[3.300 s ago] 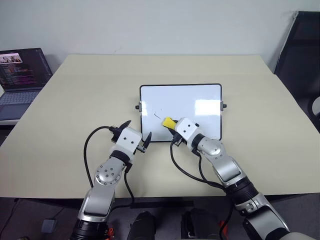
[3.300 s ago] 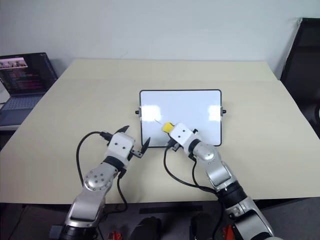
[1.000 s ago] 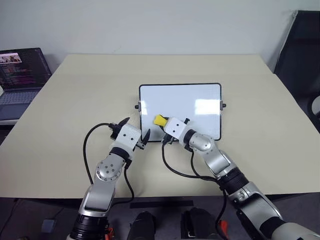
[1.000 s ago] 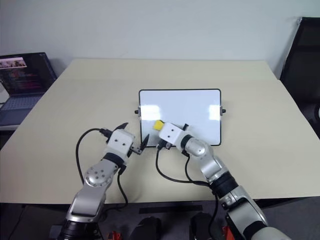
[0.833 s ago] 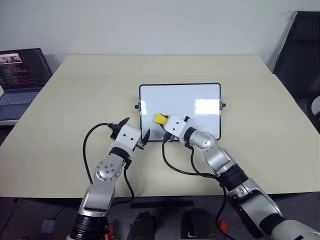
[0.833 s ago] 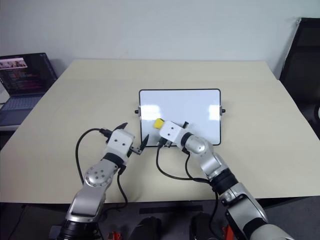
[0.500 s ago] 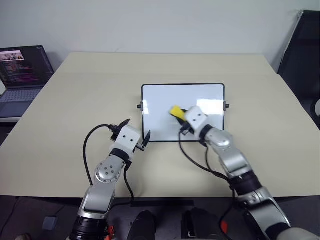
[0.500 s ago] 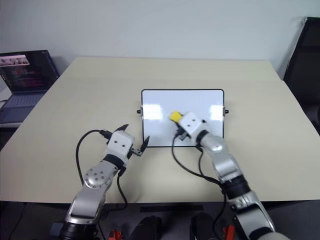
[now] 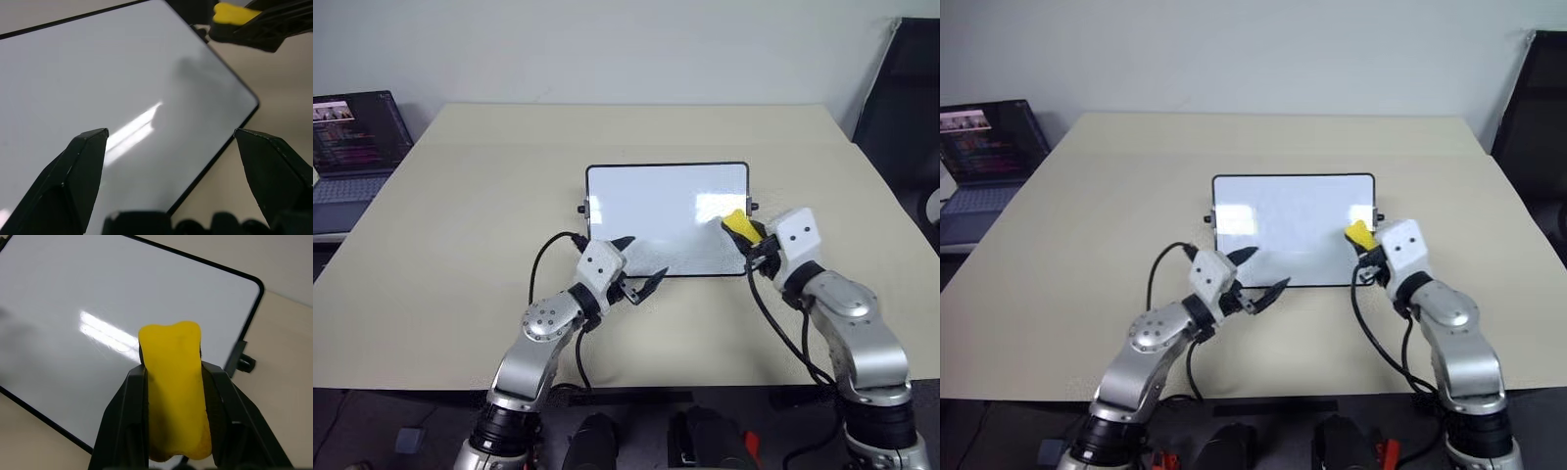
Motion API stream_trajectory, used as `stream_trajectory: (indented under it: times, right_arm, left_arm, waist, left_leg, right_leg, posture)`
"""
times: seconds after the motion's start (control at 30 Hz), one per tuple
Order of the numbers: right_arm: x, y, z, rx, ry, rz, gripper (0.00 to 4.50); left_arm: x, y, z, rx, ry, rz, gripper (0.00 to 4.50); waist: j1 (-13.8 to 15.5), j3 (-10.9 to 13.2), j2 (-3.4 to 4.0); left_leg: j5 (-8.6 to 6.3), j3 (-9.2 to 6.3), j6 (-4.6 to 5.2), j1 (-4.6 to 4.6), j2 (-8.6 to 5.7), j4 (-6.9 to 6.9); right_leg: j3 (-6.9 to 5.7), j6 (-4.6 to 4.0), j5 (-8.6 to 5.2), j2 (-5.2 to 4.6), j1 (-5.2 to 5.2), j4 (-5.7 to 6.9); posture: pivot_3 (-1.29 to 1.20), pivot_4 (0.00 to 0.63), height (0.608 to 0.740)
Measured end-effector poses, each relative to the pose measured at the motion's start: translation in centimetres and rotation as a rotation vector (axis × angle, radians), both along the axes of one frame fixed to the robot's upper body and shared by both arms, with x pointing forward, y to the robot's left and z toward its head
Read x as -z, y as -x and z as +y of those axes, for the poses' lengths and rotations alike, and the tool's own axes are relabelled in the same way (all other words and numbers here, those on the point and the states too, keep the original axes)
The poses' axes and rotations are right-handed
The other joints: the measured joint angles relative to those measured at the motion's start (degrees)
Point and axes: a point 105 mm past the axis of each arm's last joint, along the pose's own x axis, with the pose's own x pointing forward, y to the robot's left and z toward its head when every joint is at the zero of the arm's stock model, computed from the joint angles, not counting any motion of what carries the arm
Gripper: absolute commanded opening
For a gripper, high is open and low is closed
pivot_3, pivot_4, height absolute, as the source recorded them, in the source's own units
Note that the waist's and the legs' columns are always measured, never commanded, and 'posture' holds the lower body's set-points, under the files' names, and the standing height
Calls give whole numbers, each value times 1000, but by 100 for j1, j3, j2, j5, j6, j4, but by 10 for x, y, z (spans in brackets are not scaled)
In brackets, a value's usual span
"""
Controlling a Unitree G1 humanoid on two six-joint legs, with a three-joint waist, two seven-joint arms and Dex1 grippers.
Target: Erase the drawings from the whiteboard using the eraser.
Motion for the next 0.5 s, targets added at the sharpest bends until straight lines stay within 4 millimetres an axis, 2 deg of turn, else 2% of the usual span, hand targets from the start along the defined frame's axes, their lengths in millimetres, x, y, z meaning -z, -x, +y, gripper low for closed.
stream_trajectory:
  times: [0.13,0.27,0.37,0.5]
  right_arm:
    - [2,5,-30,146,-18,38,1129]
    - [7,8,-67,322,-33,83,1129]
    - [18,9,-80,372,-26,137,1129]
    - [31,8,-91,422,-103,199,1129]
  left_arm:
    - [-2,4,-11,154,-3,42,4500]
    - [7,9,-14,288,-32,115,4500]
    - [15,12,-15,376,-56,165,4500]
    - [16,7,-15,441,-91,171,4500]
  waist:
    - [1,1,-1]
    - [-27,1,-1]
    - [-58,1,-2]
    - [-72,1,-2]
  left_leg:
    - [0,3,0,0,-3,1]
    - [0,8,0,0,-3,0]
    - [0,8,1,-1,-2,-1]
    - [0,8,1,0,-2,-1]
  right_leg:
    - [-3,0,0,2,0,-1]
    - [-2,0,0,2,-2,-2]
    - [-2,0,0,3,-3,-2]
    - [0,0,0,5,-3,-1]
  posture:
    - [0,150,740]
    - [0,150,740]
    - [0,150,740]
    - [0,150,740]
